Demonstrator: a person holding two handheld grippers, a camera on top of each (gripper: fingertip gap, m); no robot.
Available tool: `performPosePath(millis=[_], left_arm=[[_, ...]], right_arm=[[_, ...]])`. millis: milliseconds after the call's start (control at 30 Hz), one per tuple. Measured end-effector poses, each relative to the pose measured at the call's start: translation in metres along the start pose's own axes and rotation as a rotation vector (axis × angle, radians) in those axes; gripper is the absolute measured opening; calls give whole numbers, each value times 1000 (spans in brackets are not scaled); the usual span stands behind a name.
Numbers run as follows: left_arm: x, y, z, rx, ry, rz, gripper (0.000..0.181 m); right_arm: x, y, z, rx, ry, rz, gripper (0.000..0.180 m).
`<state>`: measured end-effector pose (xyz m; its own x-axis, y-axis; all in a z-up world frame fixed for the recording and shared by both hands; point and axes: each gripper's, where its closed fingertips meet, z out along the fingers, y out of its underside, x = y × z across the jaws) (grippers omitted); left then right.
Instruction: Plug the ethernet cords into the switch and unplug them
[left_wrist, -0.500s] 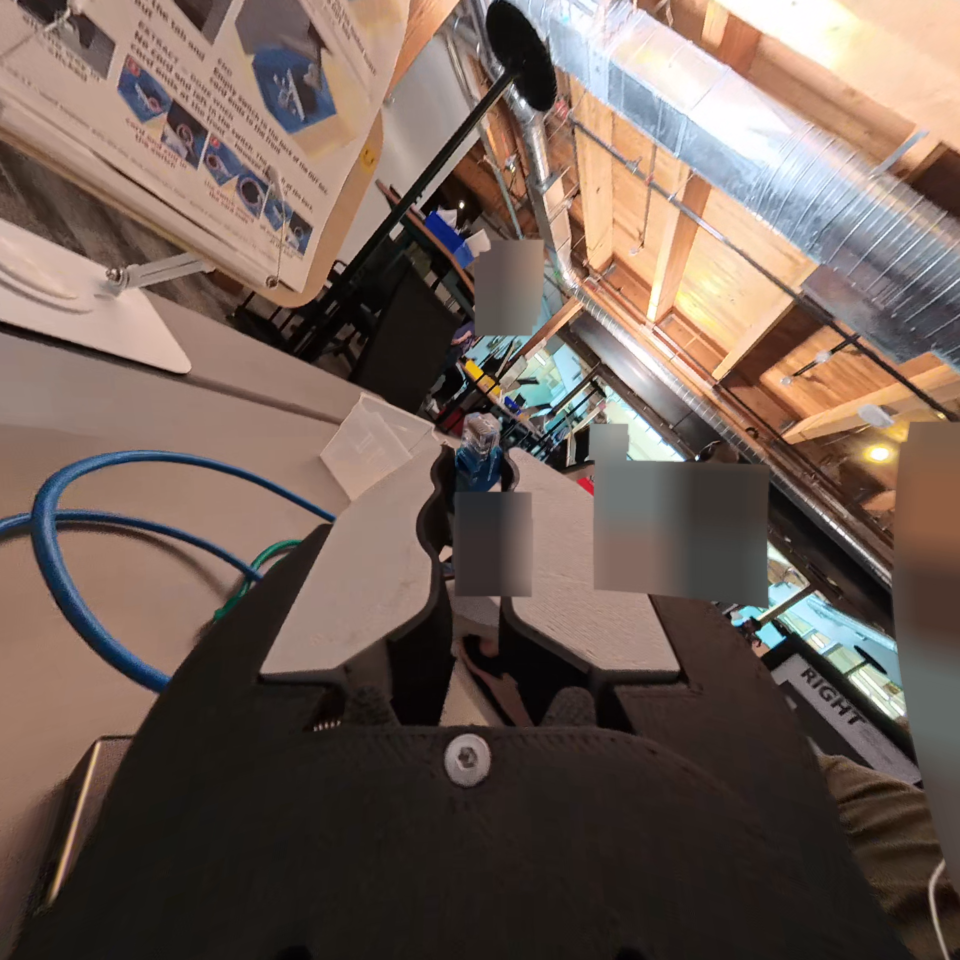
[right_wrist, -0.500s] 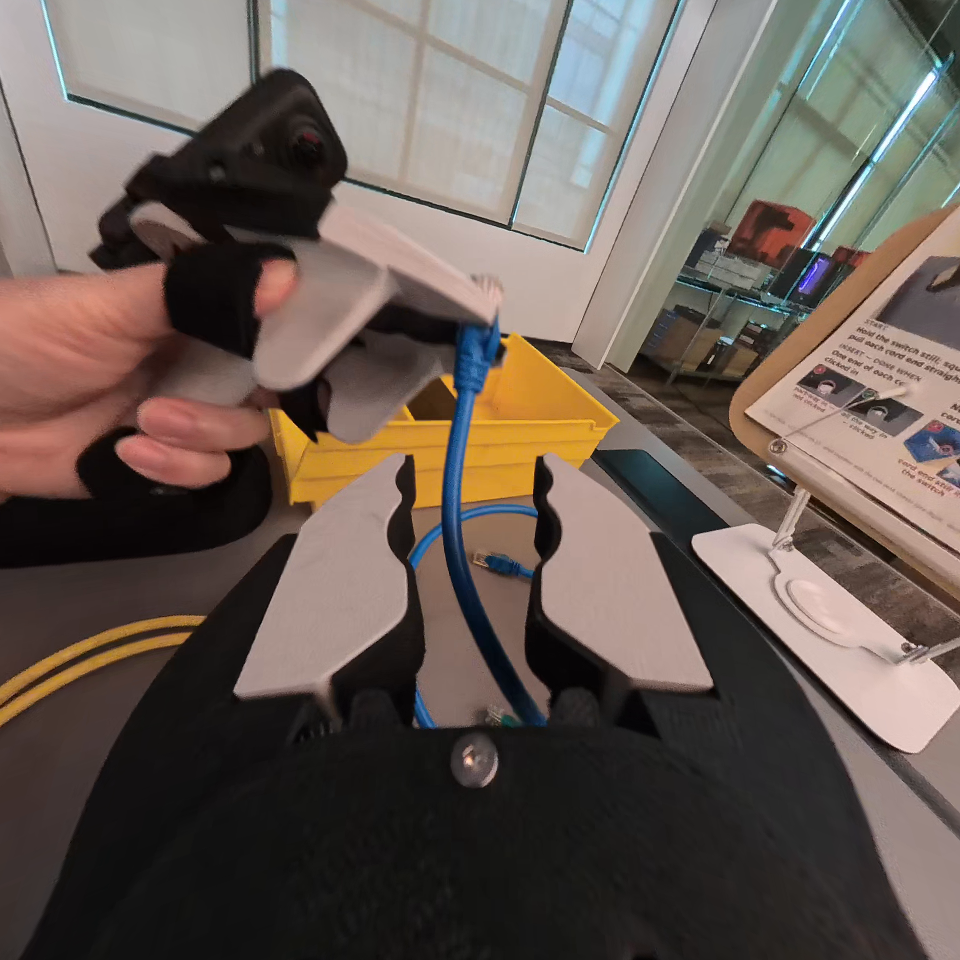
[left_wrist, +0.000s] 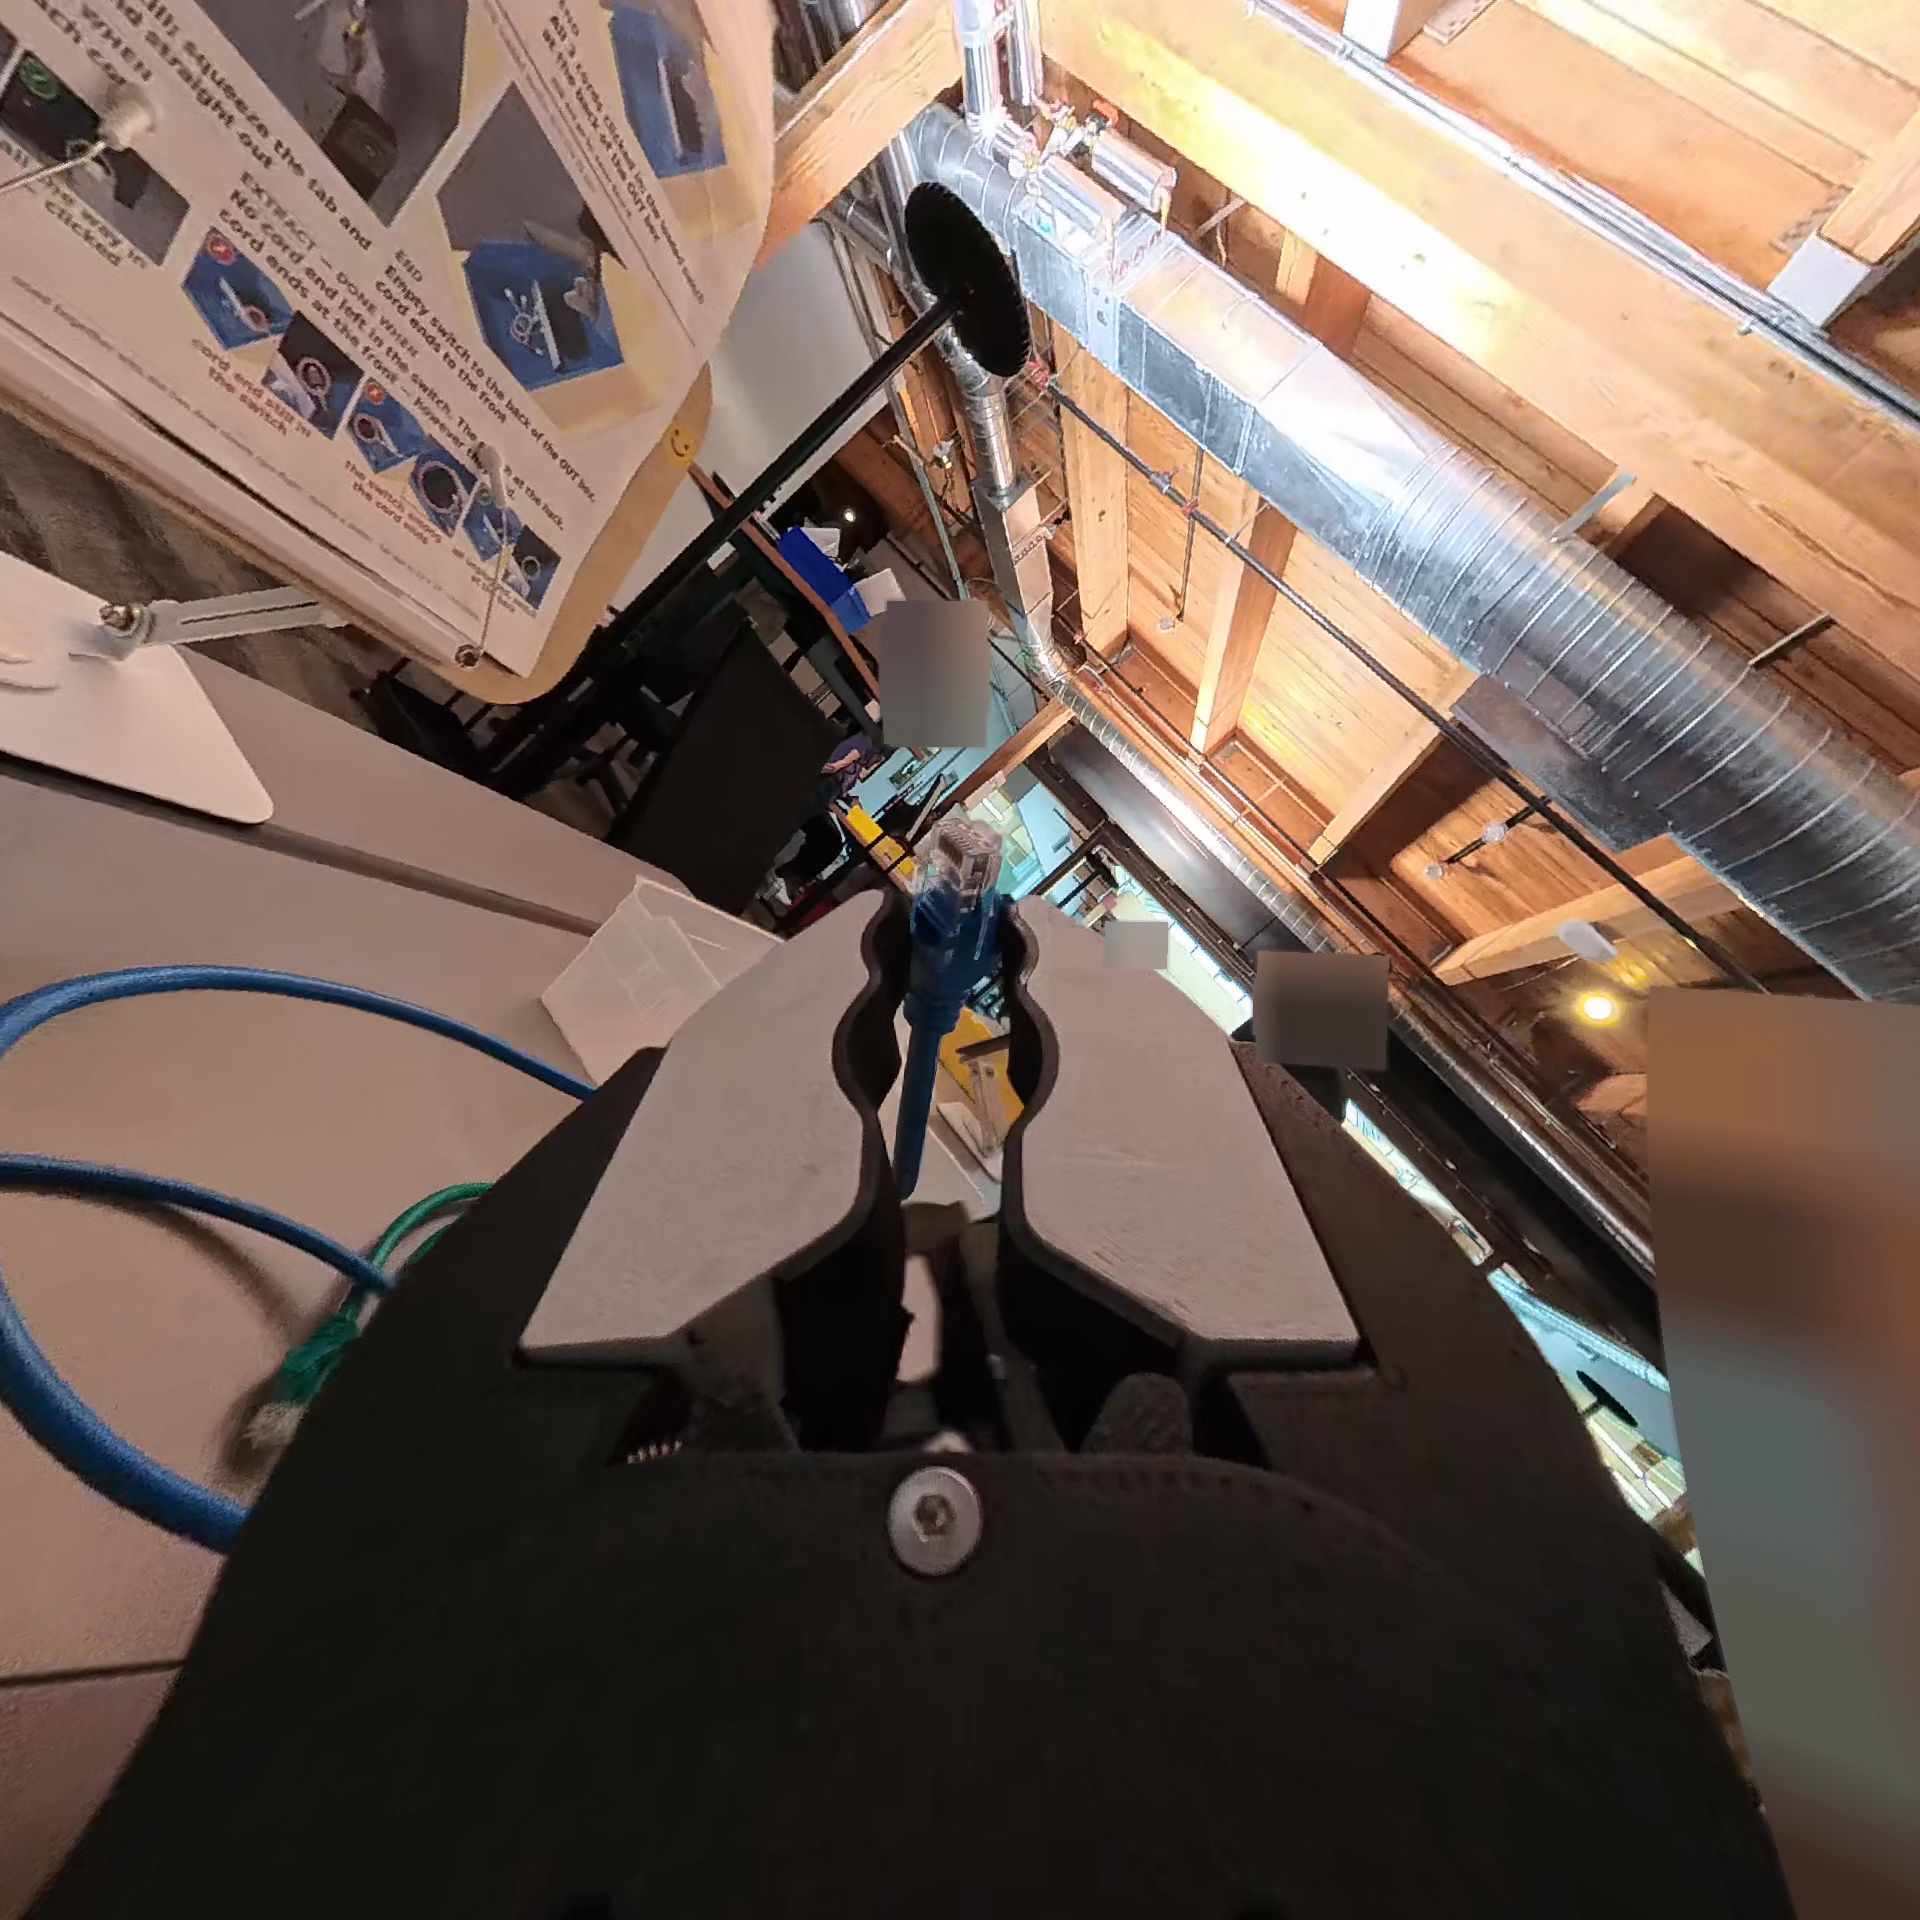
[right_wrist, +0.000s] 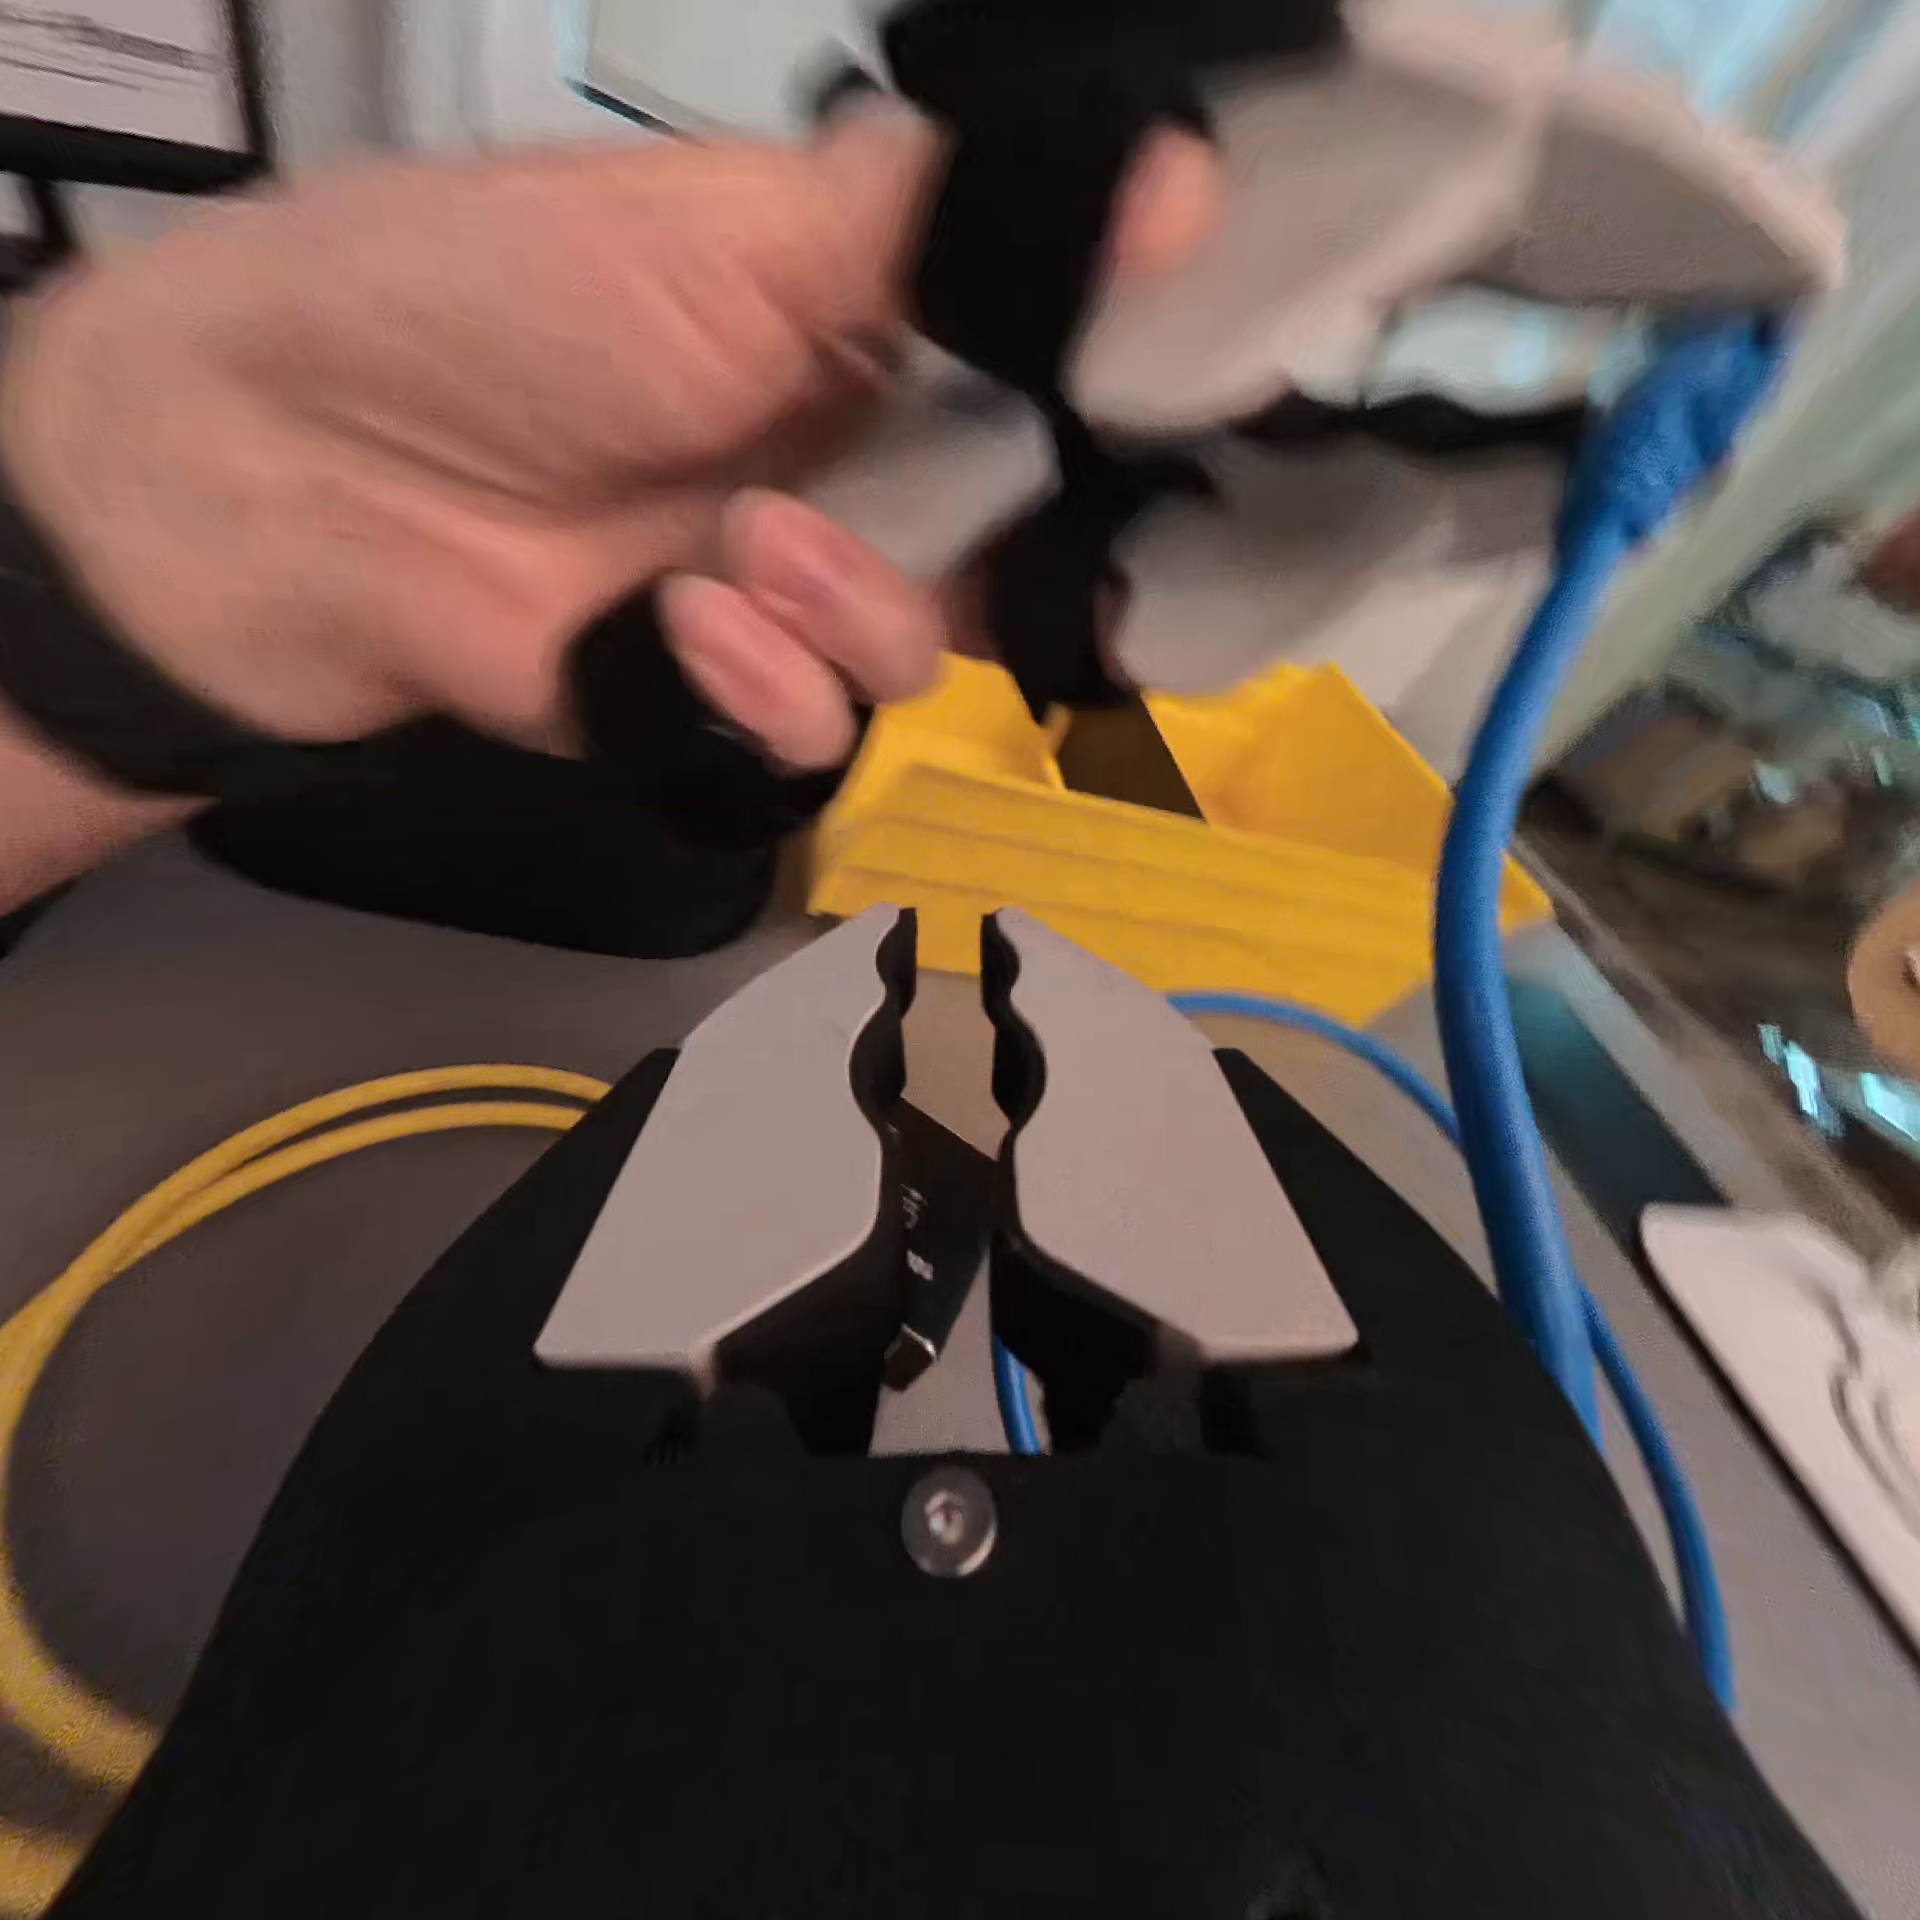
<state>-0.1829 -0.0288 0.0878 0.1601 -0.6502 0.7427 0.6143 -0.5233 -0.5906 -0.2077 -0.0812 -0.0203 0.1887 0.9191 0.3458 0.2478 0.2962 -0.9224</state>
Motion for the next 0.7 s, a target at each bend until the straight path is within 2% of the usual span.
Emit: performPosePath(millis=[67, 167, 300, 333, 500, 600, 700], left_arm=[[7, 1, 3, 15, 19, 0, 16], [17, 6, 7, 14, 57, -15, 16], [27, 21, 13, -30, 134, -76, 16], [31, 26, 15, -48, 167, -103, 15], [38, 45, 21, -118, 222, -119, 16], [38, 47, 20, -134, 225, -93, 16], [36, 53, 20, -161, 210, -73, 16]], right_arm=[[23, 6, 1, -15, 132, 124, 25], [49, -17, -19, 167, 273, 183, 48], [57, -66, -69, 564, 320, 59, 49], [57, -72, -77, 606, 335, 9, 46], [48, -76, -77, 541, 253, -137, 37], [50, -80, -80, 538, 228, -100, 30], [63, -76, -77, 470, 276, -53, 25]])
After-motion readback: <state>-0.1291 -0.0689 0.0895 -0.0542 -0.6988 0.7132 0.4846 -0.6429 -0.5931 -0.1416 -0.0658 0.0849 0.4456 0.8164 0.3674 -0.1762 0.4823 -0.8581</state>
